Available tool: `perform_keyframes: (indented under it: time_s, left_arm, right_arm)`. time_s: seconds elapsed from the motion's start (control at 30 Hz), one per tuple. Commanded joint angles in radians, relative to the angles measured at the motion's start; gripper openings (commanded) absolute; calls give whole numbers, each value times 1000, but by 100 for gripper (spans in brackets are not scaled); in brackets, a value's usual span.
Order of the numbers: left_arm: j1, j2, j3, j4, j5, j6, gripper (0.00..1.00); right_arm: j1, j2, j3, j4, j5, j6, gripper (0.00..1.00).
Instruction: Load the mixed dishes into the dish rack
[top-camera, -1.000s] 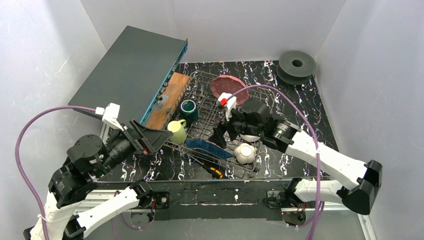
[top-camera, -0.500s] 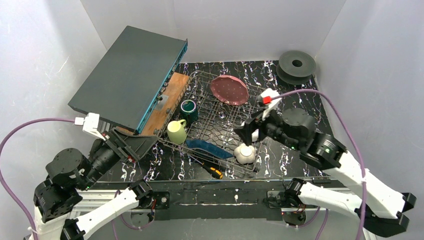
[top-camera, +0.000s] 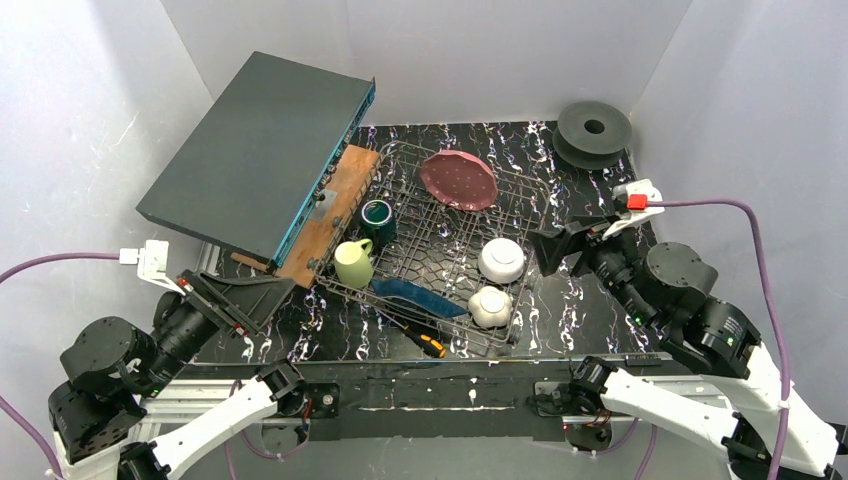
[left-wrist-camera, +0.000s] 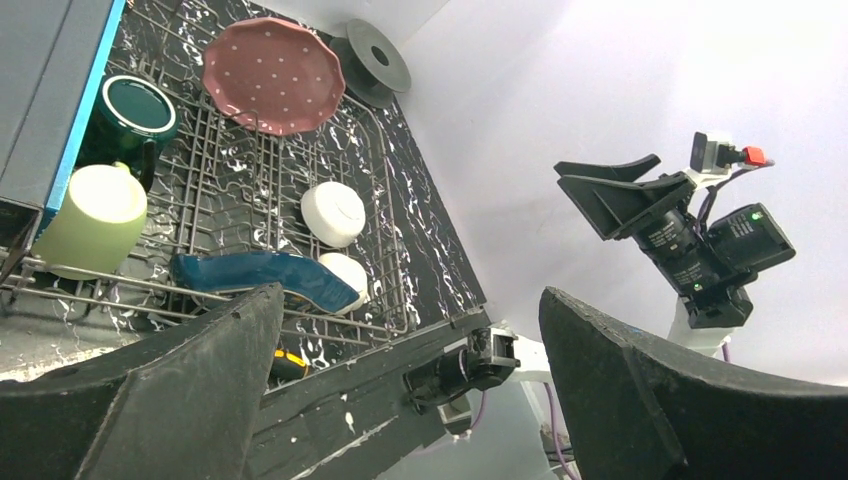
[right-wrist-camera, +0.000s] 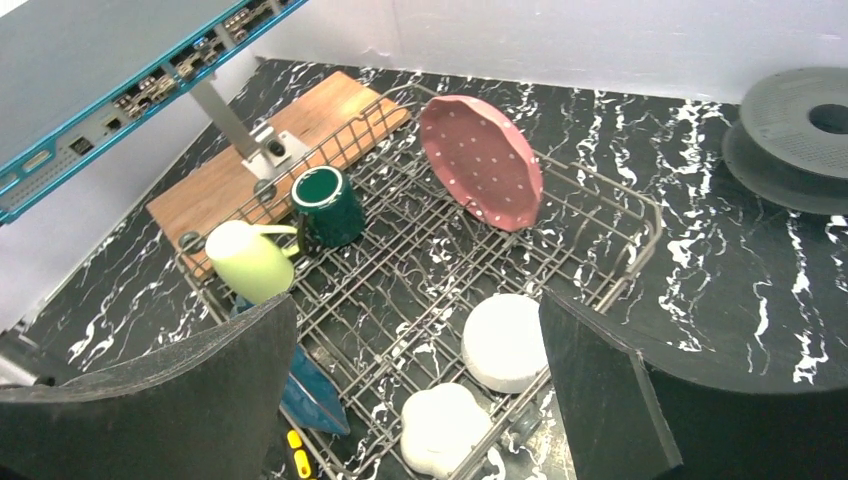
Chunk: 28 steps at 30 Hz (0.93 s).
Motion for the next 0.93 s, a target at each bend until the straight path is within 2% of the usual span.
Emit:
perform_keyframes:
  time_s: [0.0,0.37,0.7,0.77,0.9]
  left_arm:
    - [5,-5,17,7,-30,42,99]
    - [6,18,27,1,-32,61,99]
    - [6,-5,-16,32,-35,64,99]
    - [5,0,-18,37,-35,64,99]
    - [5,19,2,27,-31,68,99]
  right_arm:
    - [0,-29,-4,40,115,18,98]
    - [0,-49,10,38,181,45,98]
    - [0,-89,8,71,169,32,98]
    - [-1,-90,7,79,126,-15,98]
    - [0,-77,25,37,209,13,98]
